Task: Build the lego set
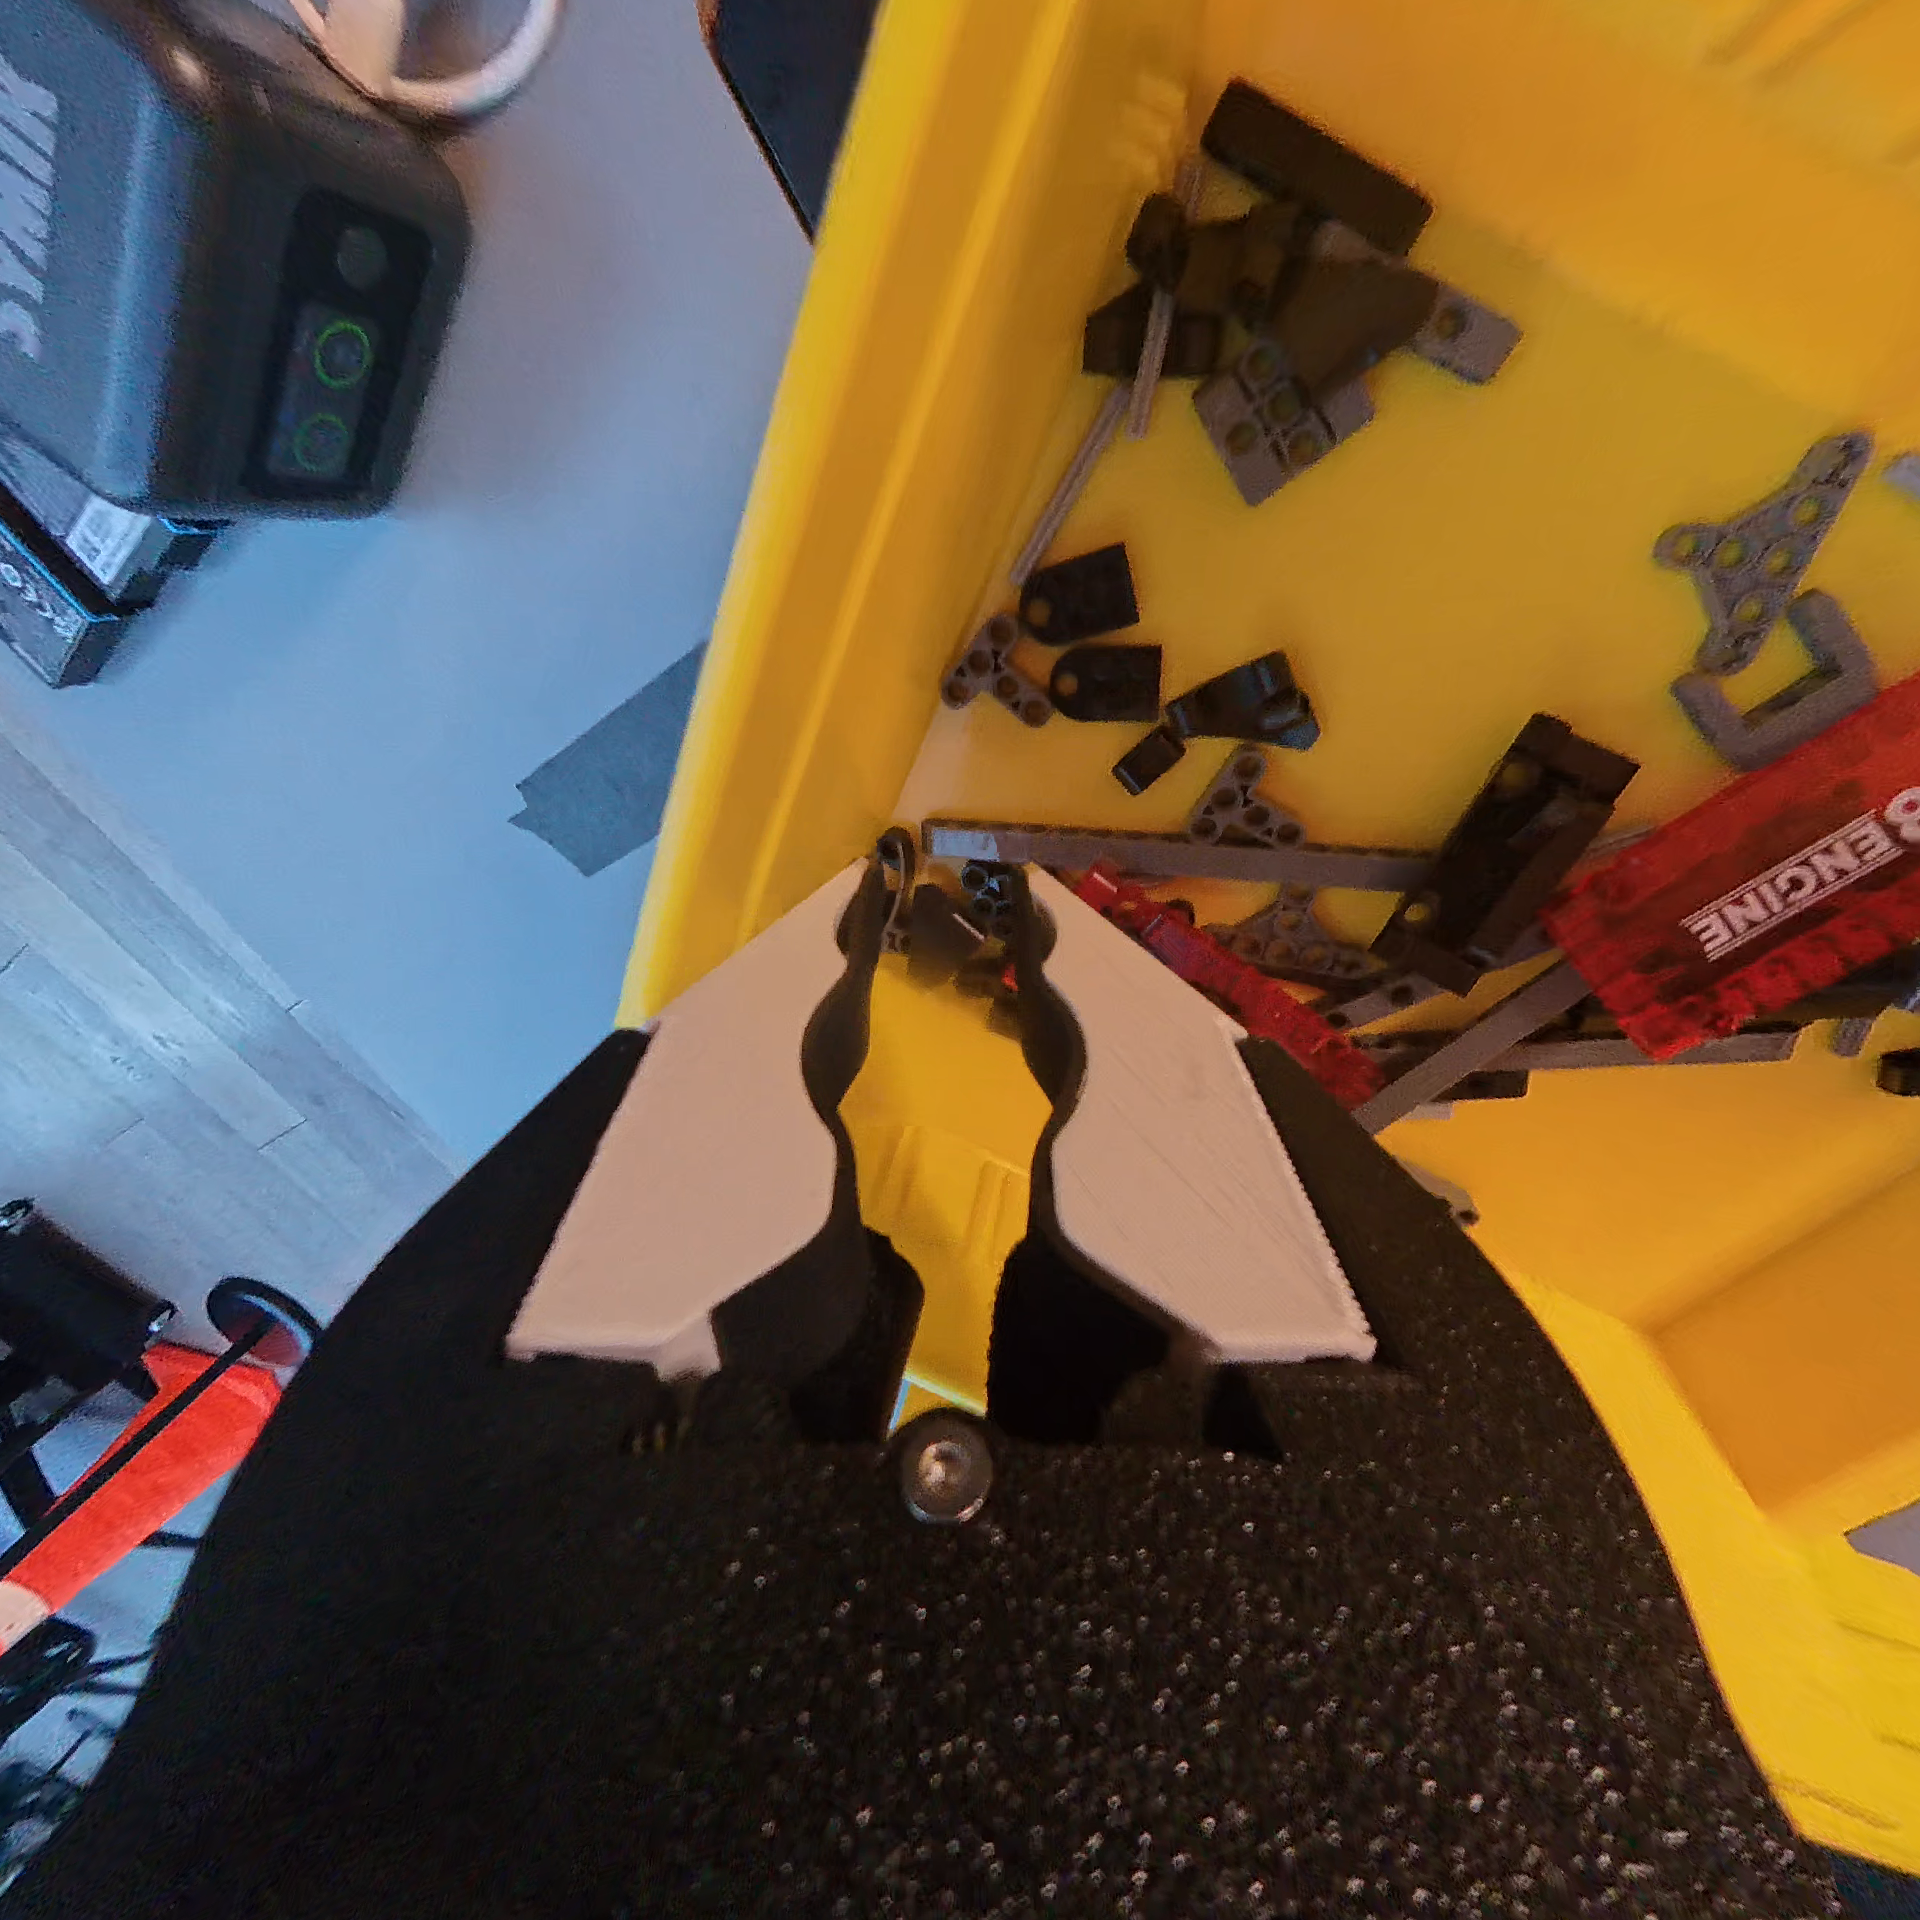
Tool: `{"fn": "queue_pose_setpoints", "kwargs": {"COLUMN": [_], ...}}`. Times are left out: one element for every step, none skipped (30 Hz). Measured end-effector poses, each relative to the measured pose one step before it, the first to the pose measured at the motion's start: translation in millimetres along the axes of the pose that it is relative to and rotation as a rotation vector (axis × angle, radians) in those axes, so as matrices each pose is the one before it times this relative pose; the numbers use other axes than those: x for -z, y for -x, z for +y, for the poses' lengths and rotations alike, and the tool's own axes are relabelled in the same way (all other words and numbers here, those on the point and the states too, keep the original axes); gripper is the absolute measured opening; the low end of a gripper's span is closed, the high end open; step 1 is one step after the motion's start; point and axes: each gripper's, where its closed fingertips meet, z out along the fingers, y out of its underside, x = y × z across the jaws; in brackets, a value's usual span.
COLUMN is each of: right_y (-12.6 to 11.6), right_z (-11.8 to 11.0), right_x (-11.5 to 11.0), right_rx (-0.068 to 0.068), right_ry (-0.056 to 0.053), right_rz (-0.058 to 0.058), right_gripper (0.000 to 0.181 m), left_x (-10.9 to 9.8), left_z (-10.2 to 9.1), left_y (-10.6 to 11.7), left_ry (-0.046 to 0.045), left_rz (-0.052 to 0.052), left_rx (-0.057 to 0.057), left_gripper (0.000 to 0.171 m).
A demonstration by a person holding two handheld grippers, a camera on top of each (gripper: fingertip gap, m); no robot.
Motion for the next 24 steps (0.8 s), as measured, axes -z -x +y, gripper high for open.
{"fn": "queue_pose_setpoints", "kwargs": {"right_y": [0.08, -0.04, 0.11, 0.22, 0.1, 0.29, 0.04, 0.01, 0.03, 0.02, -0.12, -0.09, 0.0, 0.01, 0.09, -0.05, 0.11, 0.04, 0.21, 0.24, 0.1, 0.07, 0.1, -0.06], "right_z": [0.32, 0.34, 0.43, 0.42, 0.41, 0.36, 0.43, 0.41, 0.27, 0.22, 0.35, 0.23, 0.09, 0.12, -0.08, 0.09, 0.17, 0.32, 0.46, 0.35, 0.11, 0.09, 0.09, 0.07], "right_x": [-0.02, -0.13, -0.2, -0.17, -0.17, -0.24, -0.2, -0.21, -0.13, -0.15, -0.12, 0.01, 0.01, 0.07, 0.18, 0.13, -0.06, -0.21, -0.26, -0.17, -0.03, 0.12, 0.01, 0.11], "right_rx": [0.0002, 0.0002, 0.0007, 0.0012, 0.0015, 0.0015, 0.0013, 0.0011, 0.0007, 0.0005, 0.0007, 0.0006, 0.0004, 0.0007, 0.0011, 0.0008, 0.0006, 0.0005, 0.0008, 0.0016, 0.0019, 0.0017, 0.0011, 0.0005], "right_ry": [0.0017, 0.002, 0.0022, 0.0022, 0.0022, 0.0022, 0.0023, 0.0021, 0.0015, 0.0012, 0.0012, 0.0008, 0.0005, 0.0, -0.0008, -0.0004, 0.0008, 0.002, 0.0027, 0.0019, 0.0005, 0.0, 0.0001, 0.0003], "right_rz": [-0.001, -0.0007, -0.001, -0.0014, -0.0007, -0.0012, -0.0008, -0.0005, -0.0008, -0.0006, -0.0004, -0.0002, -0.0009, -0.0004, -0.0001, -0.0002, -0.0008, -0.0012, -0.0016, -0.001, 0.0, 0.0, -0.0004, 0.0], "right_gripper": [0.062, 0.062, 0.062, 0.062, 0.062, 0.062, 0.062, 0.062, 0.062, 0.062, 0.062, 0.062, 0.062, 0.062, 0.061, 0.061, 0.061, 0.061, 0.061, 0.061, 0.061, 0.061, 0.061, 0.061], "left_x": [-2.89, -3.64, -4.0, -4.13, -3.96, -3.4, -2.77, -2.4, -2.7, -3.29, -1.8, 0.42, 0.97, 1.39, 2.02, 2.32, 1.74, 1.32, 1.7, 3.18, 4.24, 5.41, 6.28, 6.26], "left_z": [5.23, 5.73, 5.58, 5.31, 4.43, 3.27, 1.54, 0.79, 1.05, 1.96, 1.42, -1.64, -4.57, -6.23, -8.43, -10.14, -9.39, -7.87, -7.23, -7.63, -7.3, -6.72, -6.16, -4.15], "left_y": [-1.4, -1.58, -1.2, -1.66, -2.56, -3.05, -2.4, -4.04, -7.61, -8.97, -4.57, -2.27, -5.48, -6.35, -3.87, -4.05, -6.94, -6.51, -2.9, -0.17, 0.13, 0.4, 2.32, 2.93], "left_ry": [0.03171, 0.03913, 0.04208, 0.04428, 0.04256, 0.03737, 0.02722, 0.021, 0.02145, 0.02633, 0.02116, -0.00137, -0.02136, -0.03012, -0.04169, -0.05103, -0.04425, -0.0332, -0.02872, -0.03322, -0.03357, -0.03446, -0.03423, -0.02386], "left_rz": [0.0026, -0.0024, -0.0083, -0.0076, -0.0004, 0.0055, 0.0054, 0.0217, 0.048, 0.0606, 0.0361, 0.023, 0.0425, 0.0428, 0.0182, 0.0095, 0.02, 0.0134, -0.0085, -0.0181, -0.011, -0.0093, -0.0197, -0.0203], "left_rx": [-0.0195, -0.0269, -0.0293, -0.0283, -0.0243, -0.0183, -0.0102, -0.0004, 0.0089, 0.0154, 0.0123, 0.0013, 0.0008, 0.0037, -0.0031, -0.0157, -0.0246, -0.0317, -0.0296, -0.0152, -0.0029, -0.0031, -0.0072, -0.0058], "left_gripper": [0.023, 0.023, 0.023, 0.023, 0.023, 0.025, 0.025, 0.024, 0.025, 0.032, 0.031, 0.03, 0.029, 0.027, 0.018, 0.009, 0.01, 0.01, 0.01, 0.01, 0.009, 0.006, 0.0, 0.0]}}
